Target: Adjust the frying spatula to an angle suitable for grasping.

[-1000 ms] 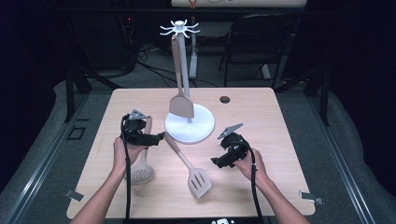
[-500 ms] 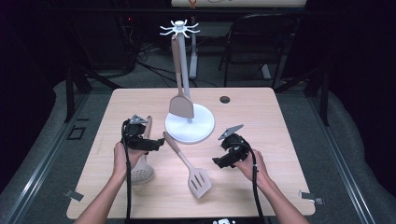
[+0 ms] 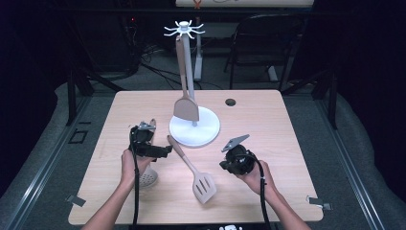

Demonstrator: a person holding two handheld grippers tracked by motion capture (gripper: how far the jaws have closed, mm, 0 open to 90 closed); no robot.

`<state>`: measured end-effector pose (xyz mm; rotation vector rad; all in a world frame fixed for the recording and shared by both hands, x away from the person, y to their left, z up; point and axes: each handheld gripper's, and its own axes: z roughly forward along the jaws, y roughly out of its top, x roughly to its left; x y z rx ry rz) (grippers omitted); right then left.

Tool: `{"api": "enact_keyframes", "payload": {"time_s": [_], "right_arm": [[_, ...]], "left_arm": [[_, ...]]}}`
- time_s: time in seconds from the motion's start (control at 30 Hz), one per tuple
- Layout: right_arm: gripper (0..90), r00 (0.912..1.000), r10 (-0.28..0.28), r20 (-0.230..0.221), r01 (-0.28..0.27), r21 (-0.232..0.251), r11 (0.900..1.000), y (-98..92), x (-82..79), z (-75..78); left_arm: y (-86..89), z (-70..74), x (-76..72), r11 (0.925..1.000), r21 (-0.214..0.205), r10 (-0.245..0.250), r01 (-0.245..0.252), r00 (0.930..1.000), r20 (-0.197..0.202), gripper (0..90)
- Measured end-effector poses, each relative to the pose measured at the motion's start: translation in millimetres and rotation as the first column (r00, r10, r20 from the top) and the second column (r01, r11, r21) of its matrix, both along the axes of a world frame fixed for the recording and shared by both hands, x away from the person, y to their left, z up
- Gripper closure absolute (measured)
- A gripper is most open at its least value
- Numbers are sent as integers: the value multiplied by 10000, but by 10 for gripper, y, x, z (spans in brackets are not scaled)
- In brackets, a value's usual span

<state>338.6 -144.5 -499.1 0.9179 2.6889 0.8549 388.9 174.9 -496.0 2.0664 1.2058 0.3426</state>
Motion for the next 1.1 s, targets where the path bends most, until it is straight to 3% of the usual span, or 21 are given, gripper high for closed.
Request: {"api": "enact_keyframes", "payload": {"time_s": [0.1, 0.2, 0.27, 0.37, 0.53, 0.8, 0.9, 0.93, 1.1], "right_arm": [[900, 9995, 318, -35, -319, -242, 9992, 104, -142, 2], [900, 9983, 565, 113, -564, -135, 9983, 196, -262, 33], [900, 9970, 757, 183, -756, -62, 9971, 253, -316, 80], [900, 9934, 1141, -71, -1142, -50, 9934, 355, -368, 78], [900, 9846, 1637, -617, -1667, -469, 9849, 468, -401, -6], [900, 9781, 1708, -1186, -1819, -900, 9792, 570, -422, -143], [900, 9760, 1773, -1263, -1941, -1362, 9715, 582, -410, -184], [900, 9765, 1692, -1333, -1858, -1239, 9747, 586, -408, -215], [900, 9729, 1586, -1683, -1848, -1536, 9707, 580, -367, -347]], "left_arm": [[-7, -34, 13, 10000, -10, 1, -1, 9999, -131, 25], [-13, -57, 18, 10000, -12, -1, 1, 9994, -359, 26], [-25, -71, 19, 10000, -9, 89, -89, 9995, -294, 26], [-39, -73, 16, 9999, 20, 157, -157, 9994, -311, 27], [-63, -96, 23, 9999, -12, 121, -122, 9985, -542, 40], [-106, -126, 25, 9998, -154, 116, -129, 9968, -792, 63], [-112, -134, 25, 9999, -137, 58, -70, 9965, -838, 64], [-112, -132, 24, 9999, -130, 48, -59, 9964, -842, 66], [-126, -142, 18, 9998, -163, 66, -81, 9962, -874, 69]]}}
